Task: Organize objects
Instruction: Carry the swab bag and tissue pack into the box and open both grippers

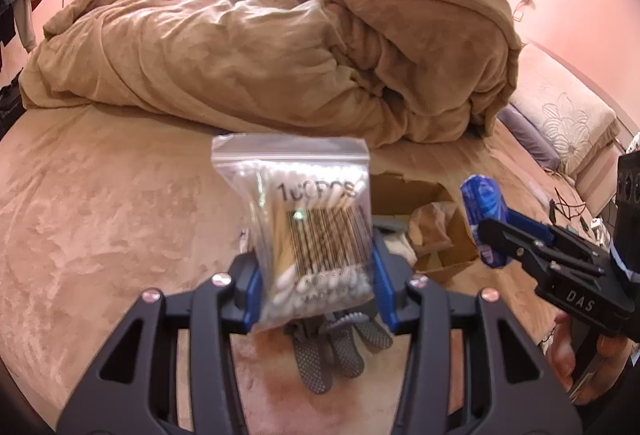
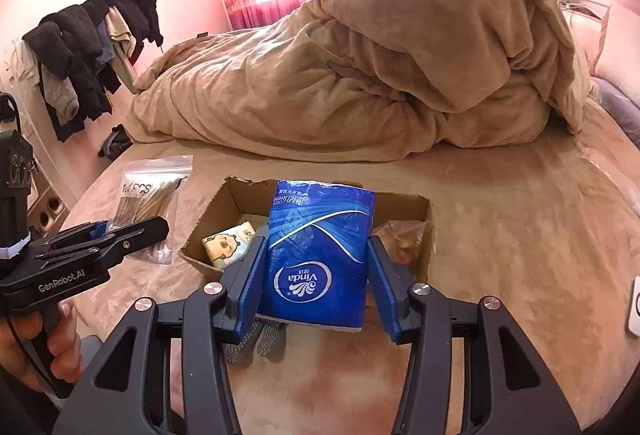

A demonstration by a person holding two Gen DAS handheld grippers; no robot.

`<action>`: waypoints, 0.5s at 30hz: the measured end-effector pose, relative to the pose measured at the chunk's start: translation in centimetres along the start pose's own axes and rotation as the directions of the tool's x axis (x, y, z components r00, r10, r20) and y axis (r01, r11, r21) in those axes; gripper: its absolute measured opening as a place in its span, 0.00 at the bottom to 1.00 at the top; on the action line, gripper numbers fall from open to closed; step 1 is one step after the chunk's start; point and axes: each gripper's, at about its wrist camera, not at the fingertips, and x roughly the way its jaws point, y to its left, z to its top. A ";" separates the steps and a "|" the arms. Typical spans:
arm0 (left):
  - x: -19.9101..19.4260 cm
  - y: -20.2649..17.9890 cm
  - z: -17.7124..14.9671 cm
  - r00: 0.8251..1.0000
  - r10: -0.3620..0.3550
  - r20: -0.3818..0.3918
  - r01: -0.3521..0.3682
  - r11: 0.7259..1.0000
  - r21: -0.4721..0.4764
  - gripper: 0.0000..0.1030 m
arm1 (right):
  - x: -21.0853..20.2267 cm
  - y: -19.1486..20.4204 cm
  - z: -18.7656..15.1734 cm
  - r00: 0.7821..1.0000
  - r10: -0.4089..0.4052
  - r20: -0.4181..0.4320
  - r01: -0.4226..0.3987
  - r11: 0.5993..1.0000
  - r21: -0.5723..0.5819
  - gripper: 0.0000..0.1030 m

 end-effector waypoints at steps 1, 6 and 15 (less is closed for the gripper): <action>0.5 0.1 0.1 1.000 -0.003 -0.006 0.003 1.000 -0.003 0.45 | 0.3 0.0 0.1 1.000 0.000 -0.002 0.000 1.000 0.001 0.50; 2.6 0.4 0.3 0.999 -0.014 -0.030 0.014 1.000 -0.008 0.45 | 2.1 -0.4 0.6 1.000 0.002 -0.016 -0.002 1.000 0.003 0.50; 6.3 1.2 0.5 0.997 -0.012 -0.074 0.011 1.000 -0.019 0.45 | 5.3 -0.9 1.0 0.999 0.009 -0.041 -0.009 1.000 0.010 0.50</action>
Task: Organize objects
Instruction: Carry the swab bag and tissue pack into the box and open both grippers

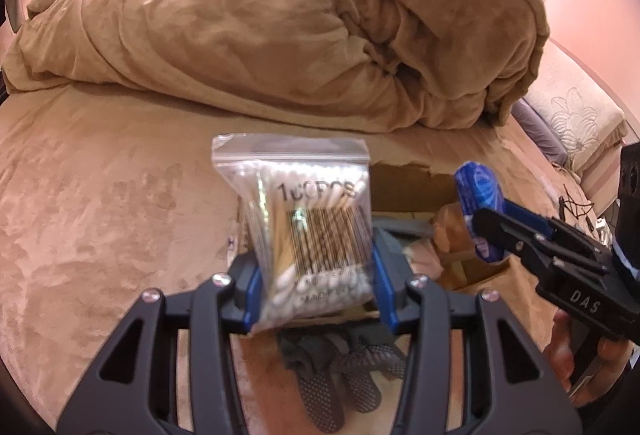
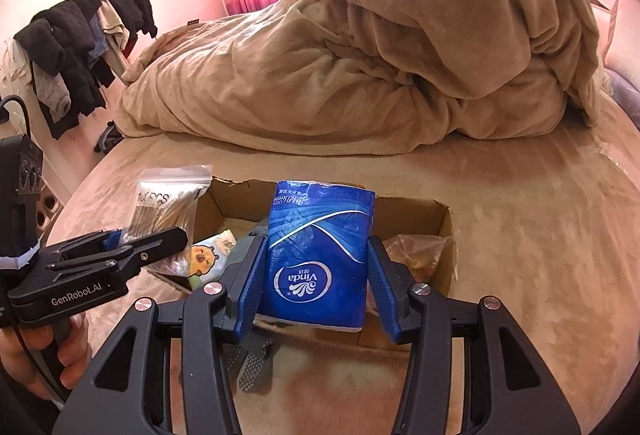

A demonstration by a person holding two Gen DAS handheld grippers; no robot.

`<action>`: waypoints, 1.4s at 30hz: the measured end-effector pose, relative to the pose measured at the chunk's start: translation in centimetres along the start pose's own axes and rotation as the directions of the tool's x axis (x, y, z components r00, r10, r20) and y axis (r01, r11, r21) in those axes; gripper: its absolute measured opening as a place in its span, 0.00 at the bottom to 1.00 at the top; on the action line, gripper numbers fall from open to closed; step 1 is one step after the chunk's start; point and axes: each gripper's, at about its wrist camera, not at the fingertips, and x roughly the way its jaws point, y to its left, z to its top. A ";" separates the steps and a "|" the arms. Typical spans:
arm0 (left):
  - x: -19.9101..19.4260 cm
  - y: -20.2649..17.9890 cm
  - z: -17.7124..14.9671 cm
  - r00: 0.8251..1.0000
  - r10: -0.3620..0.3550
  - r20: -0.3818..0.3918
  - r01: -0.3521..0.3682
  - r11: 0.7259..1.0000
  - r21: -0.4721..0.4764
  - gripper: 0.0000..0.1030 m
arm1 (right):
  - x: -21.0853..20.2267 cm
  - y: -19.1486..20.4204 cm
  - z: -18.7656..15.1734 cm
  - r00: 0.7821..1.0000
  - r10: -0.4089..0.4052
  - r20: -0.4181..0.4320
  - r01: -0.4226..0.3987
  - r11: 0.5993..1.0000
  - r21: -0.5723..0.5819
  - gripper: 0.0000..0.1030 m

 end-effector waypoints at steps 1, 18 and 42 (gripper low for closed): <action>0.4 0.1 0.0 1.000 0.001 -0.007 -0.001 1.000 0.000 0.45 | 0.2 0.0 0.0 1.000 0.001 0.000 -0.001 1.000 0.000 0.50; 3.7 -1.0 0.3 0.996 0.070 -0.055 -0.067 0.996 0.058 0.50 | 4.5 -1.1 -0.8 0.999 0.005 -0.051 -0.004 1.000 0.024 0.52; -5.9 -0.9 -1.4 0.997 0.060 0.047 -0.062 0.998 0.033 0.69 | -2.5 2.2 -0.7 0.999 -0.036 0.019 0.037 0.999 -0.012 0.55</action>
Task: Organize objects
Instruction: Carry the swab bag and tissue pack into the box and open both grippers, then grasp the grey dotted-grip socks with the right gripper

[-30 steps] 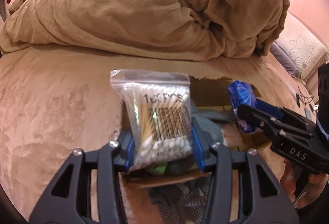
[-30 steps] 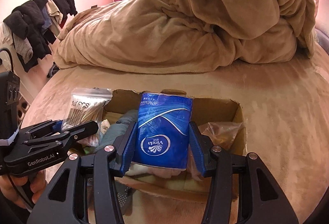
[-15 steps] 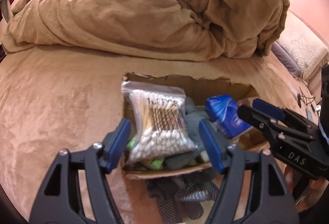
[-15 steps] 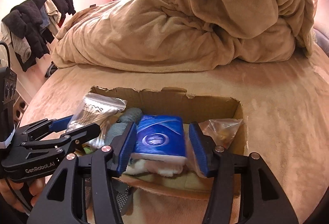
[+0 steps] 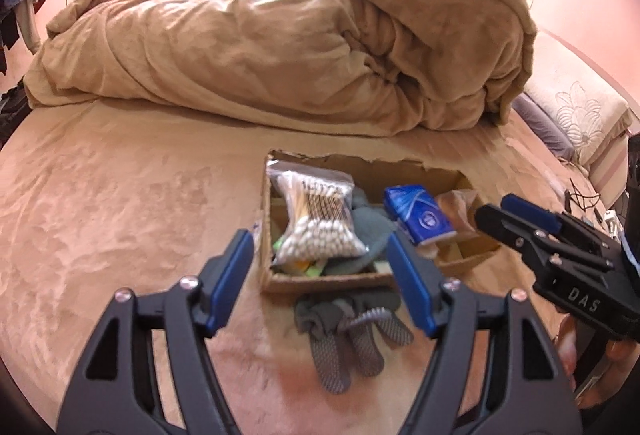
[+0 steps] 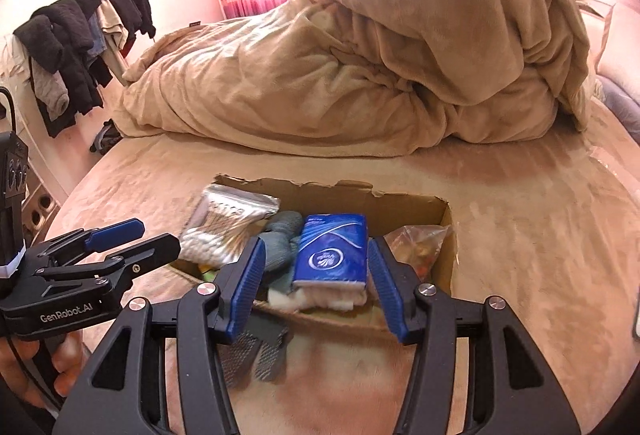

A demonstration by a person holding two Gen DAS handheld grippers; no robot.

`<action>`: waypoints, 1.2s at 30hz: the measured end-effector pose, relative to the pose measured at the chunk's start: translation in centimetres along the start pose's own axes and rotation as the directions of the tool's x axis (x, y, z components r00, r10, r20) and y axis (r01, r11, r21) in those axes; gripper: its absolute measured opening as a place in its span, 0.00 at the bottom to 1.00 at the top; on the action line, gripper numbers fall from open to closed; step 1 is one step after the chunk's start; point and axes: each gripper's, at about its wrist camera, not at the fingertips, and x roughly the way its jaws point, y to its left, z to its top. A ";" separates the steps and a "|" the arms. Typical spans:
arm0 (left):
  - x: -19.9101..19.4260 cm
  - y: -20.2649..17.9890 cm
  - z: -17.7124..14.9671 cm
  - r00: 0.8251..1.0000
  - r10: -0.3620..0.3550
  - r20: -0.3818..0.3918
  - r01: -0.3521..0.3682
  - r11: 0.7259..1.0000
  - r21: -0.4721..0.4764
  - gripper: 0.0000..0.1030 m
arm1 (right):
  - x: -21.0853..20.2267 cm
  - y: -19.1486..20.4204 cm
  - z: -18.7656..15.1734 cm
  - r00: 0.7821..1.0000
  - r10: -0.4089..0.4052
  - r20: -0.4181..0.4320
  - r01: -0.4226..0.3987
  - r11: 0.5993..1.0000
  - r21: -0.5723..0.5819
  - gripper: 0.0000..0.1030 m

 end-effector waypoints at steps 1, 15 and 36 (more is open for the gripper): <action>-0.7 0.1 -0.2 1.000 0.001 0.007 -0.001 1.000 -0.002 0.69 | -0.4 0.2 -0.1 1.000 -0.001 0.005 0.001 1.000 -0.002 0.55; -5.5 1.6 -4.9 0.999 0.002 0.040 0.000 1.000 -0.030 0.85 | -3.9 2.8 -3.6 1.000 -0.011 -0.002 0.011 1.000 -0.003 0.69; -4.1 7.6 -10.6 0.999 0.048 -0.013 -0.049 0.993 -0.104 0.86 | 1.5 5.9 -8.3 0.994 -0.040 -0.104 0.036 0.998 -0.042 0.69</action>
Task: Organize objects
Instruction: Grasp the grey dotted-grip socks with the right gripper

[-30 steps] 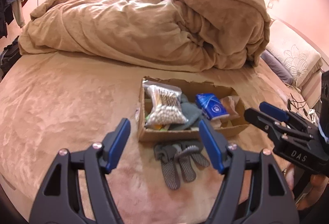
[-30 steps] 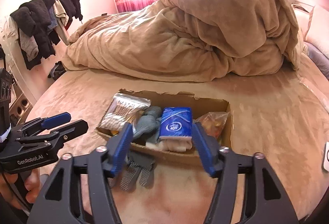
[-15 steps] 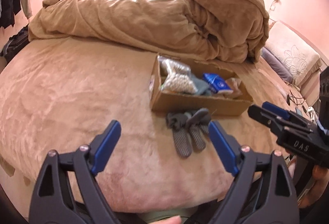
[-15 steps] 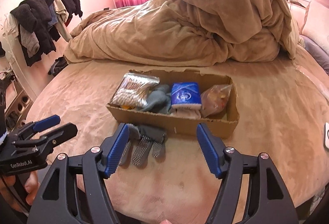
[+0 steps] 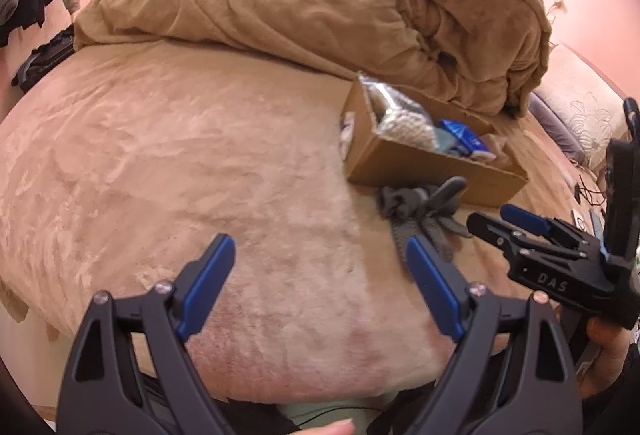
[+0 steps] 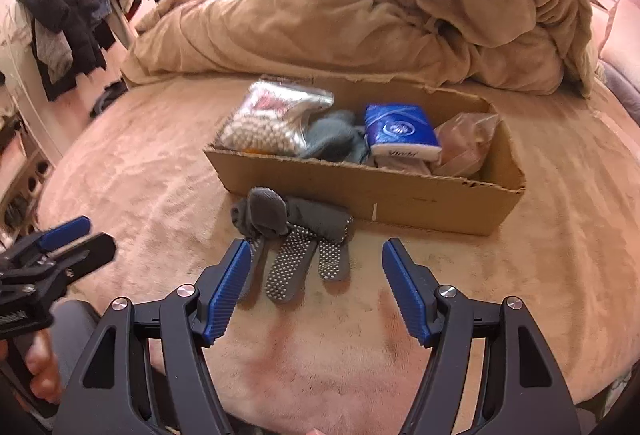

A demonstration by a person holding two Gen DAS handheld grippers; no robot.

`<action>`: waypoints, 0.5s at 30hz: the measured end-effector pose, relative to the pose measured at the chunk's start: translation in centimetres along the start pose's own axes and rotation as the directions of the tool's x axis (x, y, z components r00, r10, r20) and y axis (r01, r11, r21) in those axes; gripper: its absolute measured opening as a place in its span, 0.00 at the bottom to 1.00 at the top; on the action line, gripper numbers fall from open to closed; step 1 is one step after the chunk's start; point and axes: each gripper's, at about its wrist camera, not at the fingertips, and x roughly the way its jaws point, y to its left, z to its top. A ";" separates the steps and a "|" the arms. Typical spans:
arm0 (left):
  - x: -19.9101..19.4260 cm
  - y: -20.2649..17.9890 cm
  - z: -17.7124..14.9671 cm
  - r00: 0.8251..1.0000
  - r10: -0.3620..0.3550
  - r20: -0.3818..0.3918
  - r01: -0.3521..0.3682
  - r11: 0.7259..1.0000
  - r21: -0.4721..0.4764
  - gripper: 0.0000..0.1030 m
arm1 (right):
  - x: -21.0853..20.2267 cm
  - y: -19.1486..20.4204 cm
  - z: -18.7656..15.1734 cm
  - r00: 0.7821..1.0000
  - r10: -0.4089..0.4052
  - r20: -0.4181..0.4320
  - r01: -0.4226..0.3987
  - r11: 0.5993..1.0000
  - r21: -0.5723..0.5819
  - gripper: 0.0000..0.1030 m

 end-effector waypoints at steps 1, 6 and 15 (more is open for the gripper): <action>0.4 0.4 0.0 1.000 0.003 -0.006 -0.003 1.000 -0.005 0.86 | 0.4 0.1 -0.1 1.000 -0.007 -0.004 0.007 1.000 -0.004 0.69; 1.8 1.8 0.0 1.000 0.009 -0.021 -0.009 1.000 -0.027 0.86 | 3.2 -0.1 0.0 0.999 -0.017 -0.037 0.017 1.000 0.011 0.69; 4.5 2.4 0.0 0.999 0.012 -0.050 -0.014 0.999 -0.038 0.86 | 6.8 -0.6 0.8 0.999 -0.013 -0.051 0.014 1.000 0.026 0.69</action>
